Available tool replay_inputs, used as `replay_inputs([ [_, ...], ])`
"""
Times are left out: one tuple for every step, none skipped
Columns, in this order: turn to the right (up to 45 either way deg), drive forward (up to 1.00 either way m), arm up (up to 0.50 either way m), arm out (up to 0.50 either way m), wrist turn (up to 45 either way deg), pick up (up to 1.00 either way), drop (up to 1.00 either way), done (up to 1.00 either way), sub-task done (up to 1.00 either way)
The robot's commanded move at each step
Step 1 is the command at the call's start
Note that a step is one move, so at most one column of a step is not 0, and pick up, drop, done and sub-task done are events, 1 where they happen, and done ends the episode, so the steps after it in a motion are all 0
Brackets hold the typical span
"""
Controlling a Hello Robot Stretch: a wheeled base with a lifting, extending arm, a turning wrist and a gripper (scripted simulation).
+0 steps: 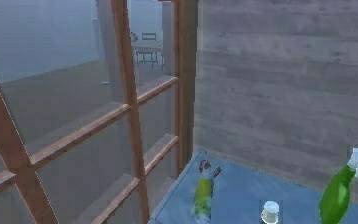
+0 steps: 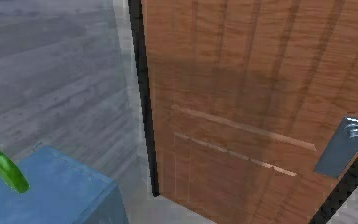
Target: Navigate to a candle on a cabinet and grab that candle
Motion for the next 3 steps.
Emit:
replay_inputs([
  [45.0,0.0,0.0,0.0,0.0,0.0,0.0,0.0,0.0],
  [15.0,0.0,0.0,0.0,0.0,0.0,0.0,0.0,0.0],
  [0.0,0.05,0.0,0.0,0.0,0.0,0.0,0.0,0.0],
])
